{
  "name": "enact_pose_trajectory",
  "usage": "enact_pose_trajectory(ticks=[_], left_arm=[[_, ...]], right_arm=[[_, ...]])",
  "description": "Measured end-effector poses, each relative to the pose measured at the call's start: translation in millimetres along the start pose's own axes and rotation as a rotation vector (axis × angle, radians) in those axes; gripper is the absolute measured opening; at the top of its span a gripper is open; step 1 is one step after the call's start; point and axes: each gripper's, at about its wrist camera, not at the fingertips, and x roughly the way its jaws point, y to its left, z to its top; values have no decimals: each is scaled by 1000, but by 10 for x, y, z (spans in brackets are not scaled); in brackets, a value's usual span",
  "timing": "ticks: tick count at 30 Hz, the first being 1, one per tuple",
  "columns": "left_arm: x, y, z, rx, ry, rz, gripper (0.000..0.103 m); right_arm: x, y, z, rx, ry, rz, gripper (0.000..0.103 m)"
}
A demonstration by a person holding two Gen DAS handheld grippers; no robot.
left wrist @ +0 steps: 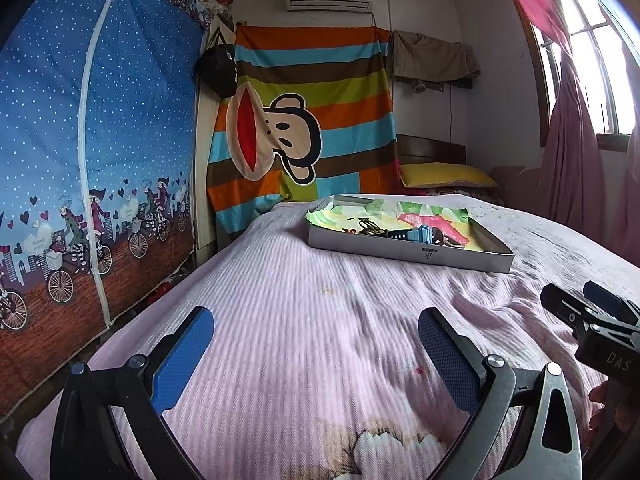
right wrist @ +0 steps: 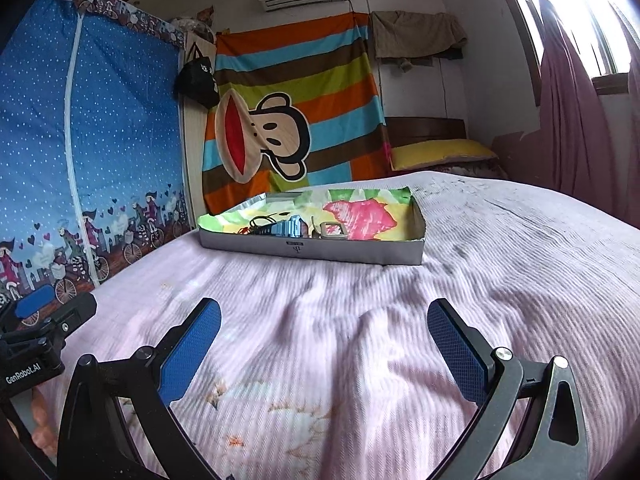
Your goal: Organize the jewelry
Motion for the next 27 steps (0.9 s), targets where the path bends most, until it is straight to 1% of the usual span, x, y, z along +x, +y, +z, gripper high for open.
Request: enact_pose_trajectory(ticks=[27], left_arm=[[20, 27, -34, -13, 3, 0, 103]], right_arm=[[-6, 1, 10, 7, 13, 14, 101]])
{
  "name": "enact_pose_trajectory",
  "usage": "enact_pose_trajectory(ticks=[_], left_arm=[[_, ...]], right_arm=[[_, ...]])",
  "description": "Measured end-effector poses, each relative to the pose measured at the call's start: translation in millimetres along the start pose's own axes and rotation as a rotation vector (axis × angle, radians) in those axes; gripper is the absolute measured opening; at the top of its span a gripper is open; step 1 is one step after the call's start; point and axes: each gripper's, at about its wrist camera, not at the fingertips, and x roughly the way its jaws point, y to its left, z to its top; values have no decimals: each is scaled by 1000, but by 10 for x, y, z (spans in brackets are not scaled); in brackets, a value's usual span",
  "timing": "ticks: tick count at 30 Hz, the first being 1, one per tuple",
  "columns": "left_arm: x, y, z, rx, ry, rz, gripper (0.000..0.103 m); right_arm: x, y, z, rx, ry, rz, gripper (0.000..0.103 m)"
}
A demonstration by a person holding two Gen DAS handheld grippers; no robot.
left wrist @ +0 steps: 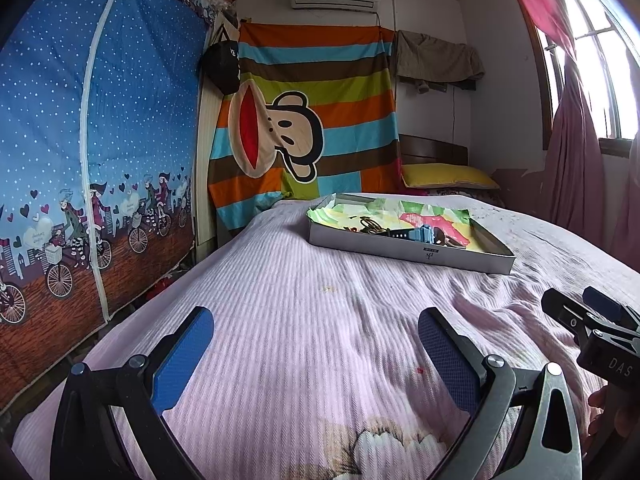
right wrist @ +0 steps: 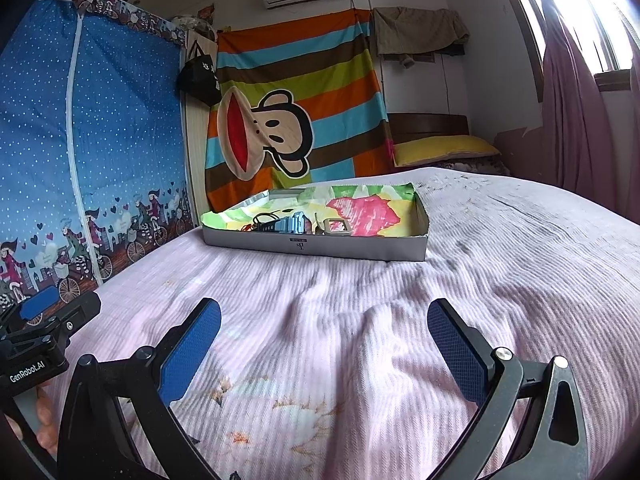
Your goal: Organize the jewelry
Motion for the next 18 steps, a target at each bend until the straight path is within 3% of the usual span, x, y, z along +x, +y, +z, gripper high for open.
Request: enact_pose_trajectory(ticks=[18], left_arm=[[-1, 1, 0, -1, 2, 0, 103]], right_arm=[[-3, -8, 3, 3, 1, 0, 101]])
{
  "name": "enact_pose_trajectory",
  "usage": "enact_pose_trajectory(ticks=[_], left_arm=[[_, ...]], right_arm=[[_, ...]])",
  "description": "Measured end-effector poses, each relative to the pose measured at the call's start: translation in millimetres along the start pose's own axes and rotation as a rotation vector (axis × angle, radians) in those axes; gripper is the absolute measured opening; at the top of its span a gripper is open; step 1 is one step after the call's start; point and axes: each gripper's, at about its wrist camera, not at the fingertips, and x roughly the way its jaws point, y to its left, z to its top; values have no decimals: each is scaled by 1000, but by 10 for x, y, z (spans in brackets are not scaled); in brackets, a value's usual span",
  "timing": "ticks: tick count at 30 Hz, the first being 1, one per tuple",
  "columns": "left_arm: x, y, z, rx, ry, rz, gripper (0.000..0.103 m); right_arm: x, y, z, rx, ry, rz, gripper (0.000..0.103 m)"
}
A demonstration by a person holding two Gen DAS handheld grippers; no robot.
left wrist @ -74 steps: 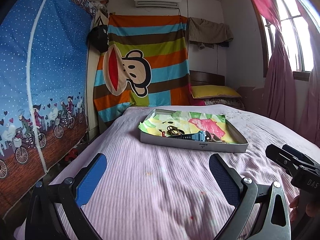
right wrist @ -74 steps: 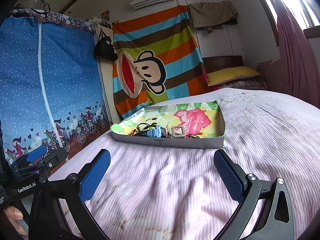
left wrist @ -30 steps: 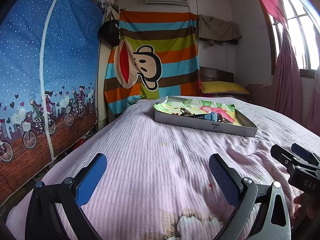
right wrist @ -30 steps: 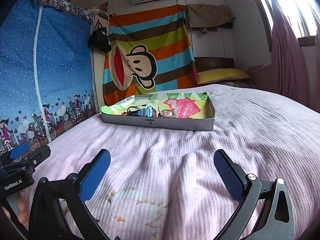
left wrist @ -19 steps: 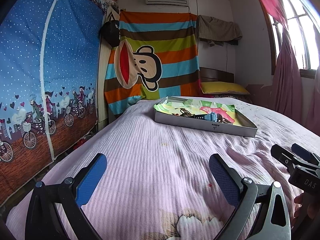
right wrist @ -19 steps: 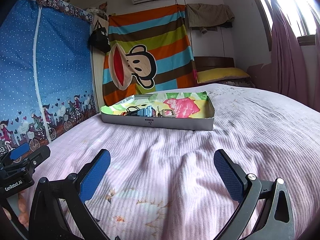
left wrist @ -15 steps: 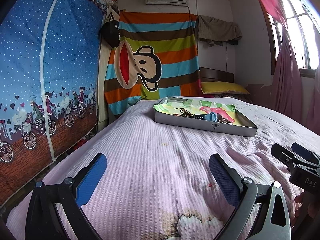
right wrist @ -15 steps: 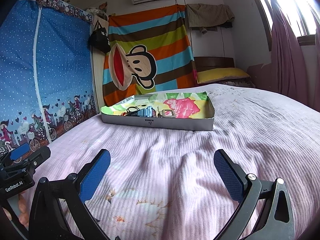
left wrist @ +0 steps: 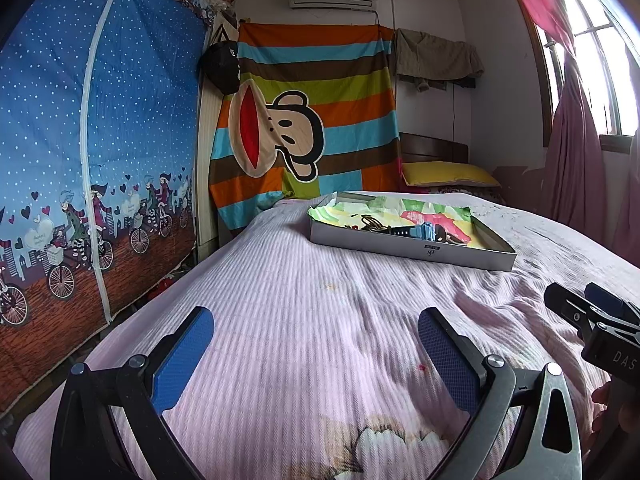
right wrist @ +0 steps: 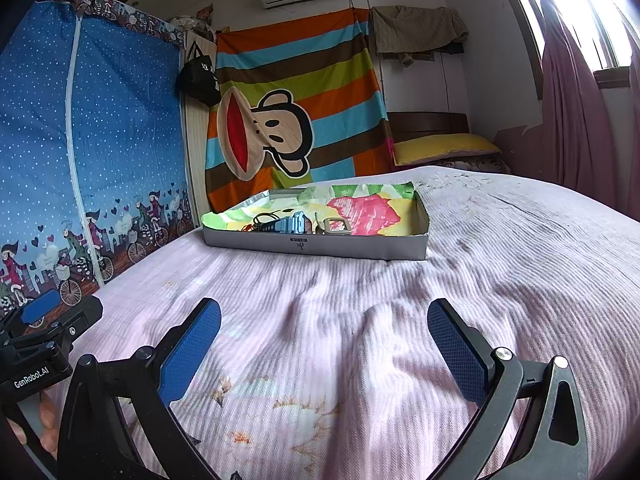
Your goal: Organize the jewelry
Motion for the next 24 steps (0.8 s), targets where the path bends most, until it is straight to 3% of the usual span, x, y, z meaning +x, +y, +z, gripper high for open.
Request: enact_pose_trajectory(ticks=[24], left_arm=[[-21, 10, -25, 14, -2, 4, 103]], right_arm=[[-6, 4, 5, 2, 2, -1, 101]])
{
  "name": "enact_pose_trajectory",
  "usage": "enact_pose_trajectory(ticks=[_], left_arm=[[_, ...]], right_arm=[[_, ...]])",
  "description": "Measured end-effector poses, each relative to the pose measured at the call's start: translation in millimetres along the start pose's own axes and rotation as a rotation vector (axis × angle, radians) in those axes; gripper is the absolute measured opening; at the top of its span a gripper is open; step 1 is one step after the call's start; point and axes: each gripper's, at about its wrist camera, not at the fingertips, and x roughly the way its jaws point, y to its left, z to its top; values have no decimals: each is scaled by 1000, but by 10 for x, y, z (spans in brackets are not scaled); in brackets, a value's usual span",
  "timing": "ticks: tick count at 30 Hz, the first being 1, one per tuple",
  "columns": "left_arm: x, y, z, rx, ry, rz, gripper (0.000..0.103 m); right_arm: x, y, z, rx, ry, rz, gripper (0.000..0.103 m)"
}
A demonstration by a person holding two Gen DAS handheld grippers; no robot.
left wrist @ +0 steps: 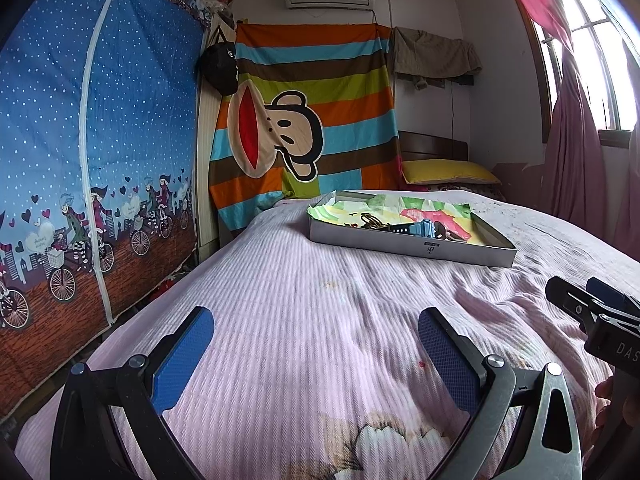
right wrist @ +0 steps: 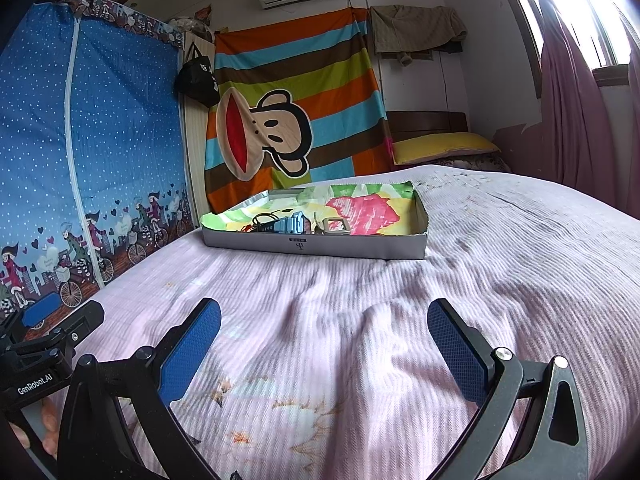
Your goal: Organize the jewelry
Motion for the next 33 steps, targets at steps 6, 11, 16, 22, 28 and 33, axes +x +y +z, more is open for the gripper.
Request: enact_pose_trajectory(ticks=[6, 11, 16, 22, 28, 33], left_arm=[[-2, 8, -3, -2, 1, -2, 103], [6, -5, -16, -5, 6, -3, 103], [5, -2, -16, -5, 6, -4, 103], [4, -1, -14, -4, 6, -3, 103], [4, -1, -13, -4, 6, -4, 103], [4, 2, -17, -2, 7, -3, 103]], right_arm=[[-8, 6, 3, 1, 0, -1, 101], [-5, 6, 5, 2, 0, 0, 101], [-4, 5, 5, 3, 0, 0, 101], [-5, 5, 4, 2, 0, -1, 101], [-4, 2, 4, 3, 0, -1, 101], [-14, 19, 5, 5, 2, -1, 101]])
